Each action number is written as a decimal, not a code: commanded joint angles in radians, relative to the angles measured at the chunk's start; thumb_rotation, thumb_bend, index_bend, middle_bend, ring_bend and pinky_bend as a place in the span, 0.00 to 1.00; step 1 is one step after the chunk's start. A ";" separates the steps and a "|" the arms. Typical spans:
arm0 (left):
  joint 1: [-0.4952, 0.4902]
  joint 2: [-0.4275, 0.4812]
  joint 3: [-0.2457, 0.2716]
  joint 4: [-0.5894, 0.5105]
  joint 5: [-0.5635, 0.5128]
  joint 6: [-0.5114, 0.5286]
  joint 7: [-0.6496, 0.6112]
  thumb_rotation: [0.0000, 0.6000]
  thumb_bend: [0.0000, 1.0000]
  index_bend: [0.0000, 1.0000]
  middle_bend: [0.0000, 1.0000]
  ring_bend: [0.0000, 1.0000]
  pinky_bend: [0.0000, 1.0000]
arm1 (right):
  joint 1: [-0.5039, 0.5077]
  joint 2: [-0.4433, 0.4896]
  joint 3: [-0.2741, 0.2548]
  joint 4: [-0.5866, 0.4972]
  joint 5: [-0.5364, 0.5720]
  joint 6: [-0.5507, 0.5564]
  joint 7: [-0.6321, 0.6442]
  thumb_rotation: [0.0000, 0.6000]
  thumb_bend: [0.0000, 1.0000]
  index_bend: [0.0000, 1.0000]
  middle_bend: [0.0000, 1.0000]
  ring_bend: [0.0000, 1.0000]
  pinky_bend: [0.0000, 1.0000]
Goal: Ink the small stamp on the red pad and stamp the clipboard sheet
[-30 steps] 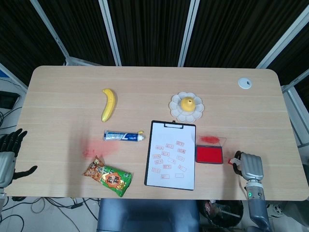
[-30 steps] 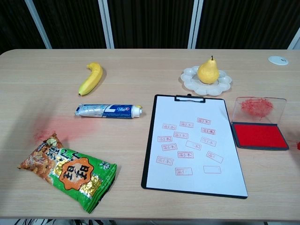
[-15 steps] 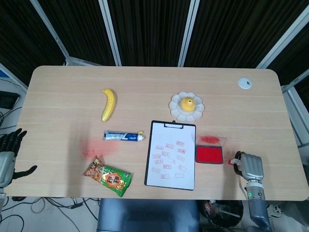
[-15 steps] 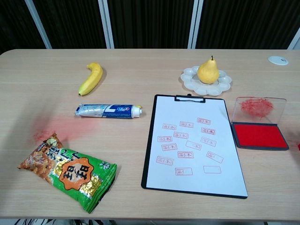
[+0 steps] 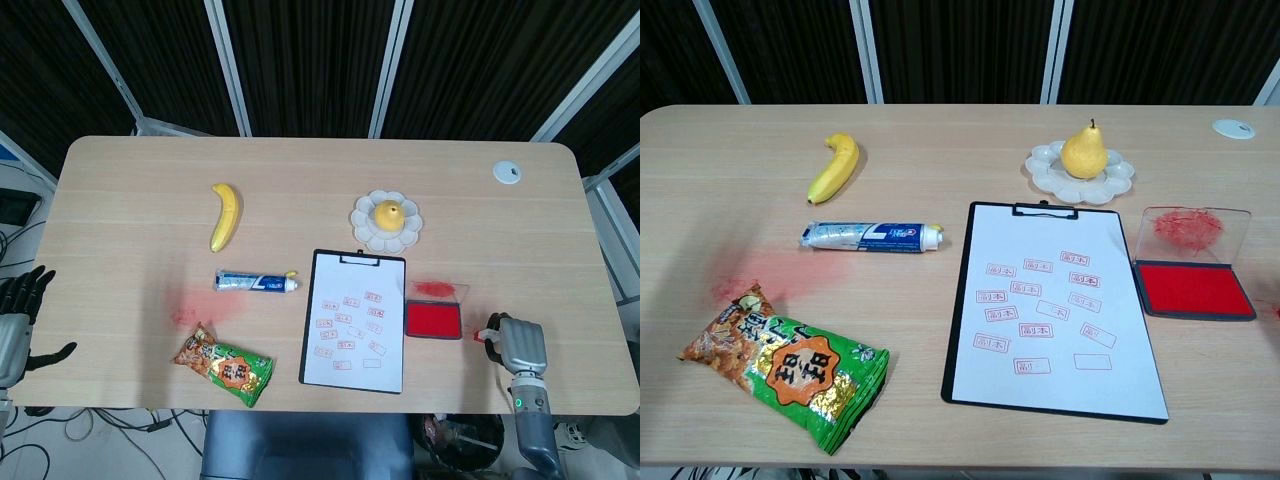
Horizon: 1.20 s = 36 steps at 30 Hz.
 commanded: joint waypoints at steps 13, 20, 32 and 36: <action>0.001 0.001 0.000 0.000 0.002 0.001 -0.003 1.00 0.02 0.00 0.00 0.00 0.00 | 0.000 0.006 -0.003 -0.008 -0.002 0.002 -0.004 1.00 0.50 0.41 0.40 0.58 0.78; 0.001 0.001 0.001 -0.001 0.002 0.001 -0.002 1.00 0.02 0.00 0.00 0.00 0.00 | -0.002 0.013 -0.005 -0.020 0.001 0.003 -0.010 1.00 0.50 0.40 0.39 0.58 0.78; 0.001 0.003 0.002 -0.002 0.006 0.001 -0.006 1.00 0.02 0.00 0.00 0.00 0.00 | -0.006 0.038 -0.016 -0.067 0.008 0.013 -0.056 1.00 0.29 0.31 0.32 0.52 0.77; 0.001 0.003 0.002 -0.002 0.007 0.001 -0.007 1.00 0.02 0.00 0.00 0.00 0.00 | -0.007 0.059 -0.027 -0.105 -0.009 0.033 -0.093 1.00 0.16 0.23 0.26 0.45 0.72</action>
